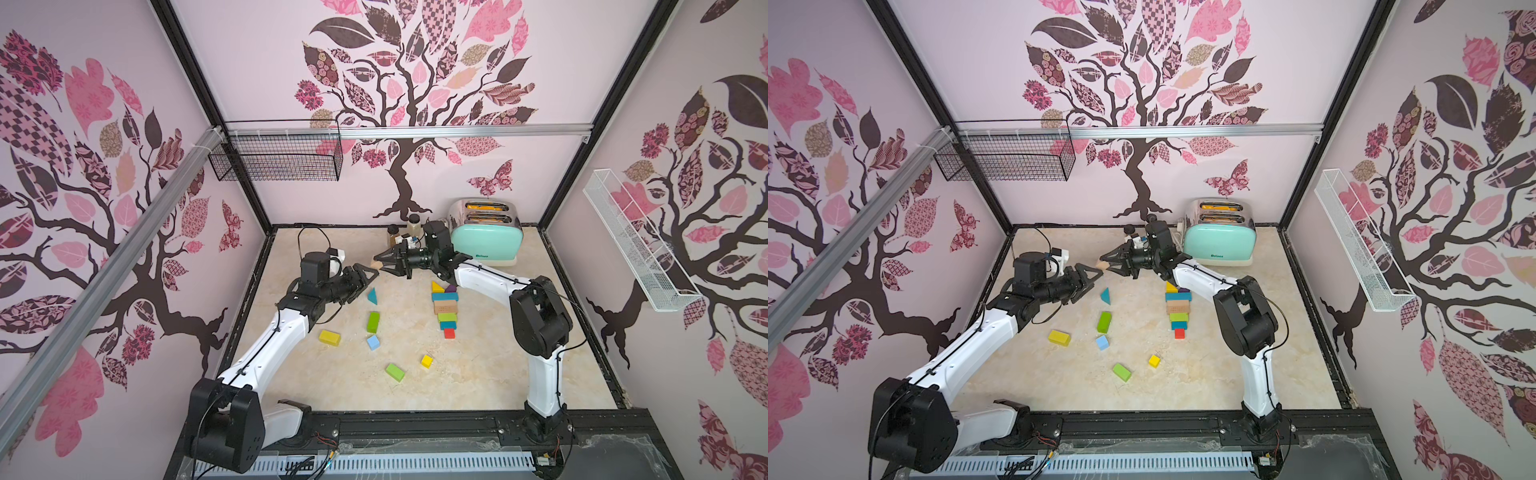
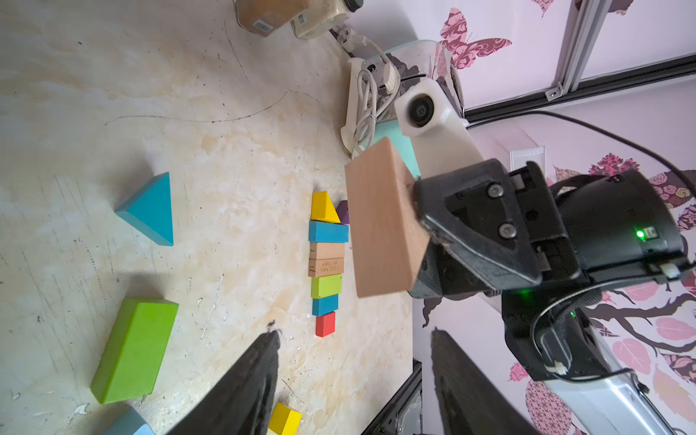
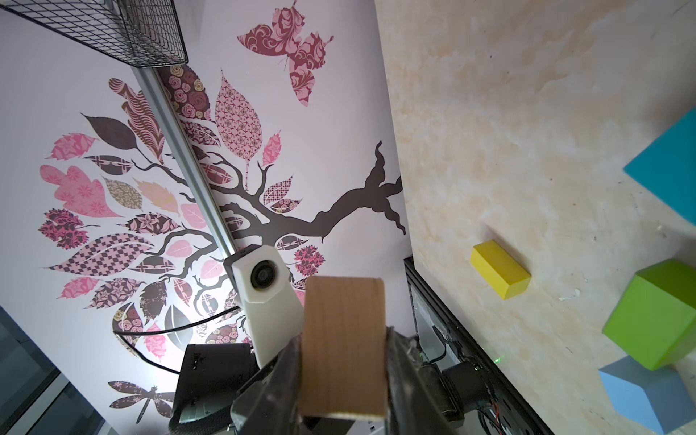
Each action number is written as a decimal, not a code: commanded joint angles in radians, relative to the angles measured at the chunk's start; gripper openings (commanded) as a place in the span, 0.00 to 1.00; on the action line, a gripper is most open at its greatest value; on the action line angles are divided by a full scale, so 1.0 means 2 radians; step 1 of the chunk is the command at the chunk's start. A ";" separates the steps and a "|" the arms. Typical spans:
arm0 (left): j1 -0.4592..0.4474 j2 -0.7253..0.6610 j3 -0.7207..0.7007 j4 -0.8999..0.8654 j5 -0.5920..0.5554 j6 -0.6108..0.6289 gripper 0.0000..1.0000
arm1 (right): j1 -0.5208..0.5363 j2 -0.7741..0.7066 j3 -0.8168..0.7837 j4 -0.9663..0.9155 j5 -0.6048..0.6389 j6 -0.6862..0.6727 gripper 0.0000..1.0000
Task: Assemble a carrot with building blocks
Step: Place the building block at the center of the board.
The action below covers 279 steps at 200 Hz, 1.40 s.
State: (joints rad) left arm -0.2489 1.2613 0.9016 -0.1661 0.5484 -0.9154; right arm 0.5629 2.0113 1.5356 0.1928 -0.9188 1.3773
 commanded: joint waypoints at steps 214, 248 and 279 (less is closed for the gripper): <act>-0.061 0.023 0.117 -0.113 -0.144 0.302 0.61 | -0.013 -0.032 0.036 -0.103 -0.041 -0.089 0.28; -0.064 0.031 0.107 -0.089 -0.152 0.301 0.60 | -0.011 -0.033 0.034 -0.100 -0.046 -0.088 0.29; -0.072 0.026 0.080 -0.040 -0.155 0.287 0.61 | -0.009 -0.035 0.029 -0.087 -0.047 -0.080 0.29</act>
State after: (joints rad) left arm -0.3809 1.3220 1.0950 -0.3416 0.2588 -0.3412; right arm 0.5400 1.9995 1.6012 -0.0124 -0.9958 1.2156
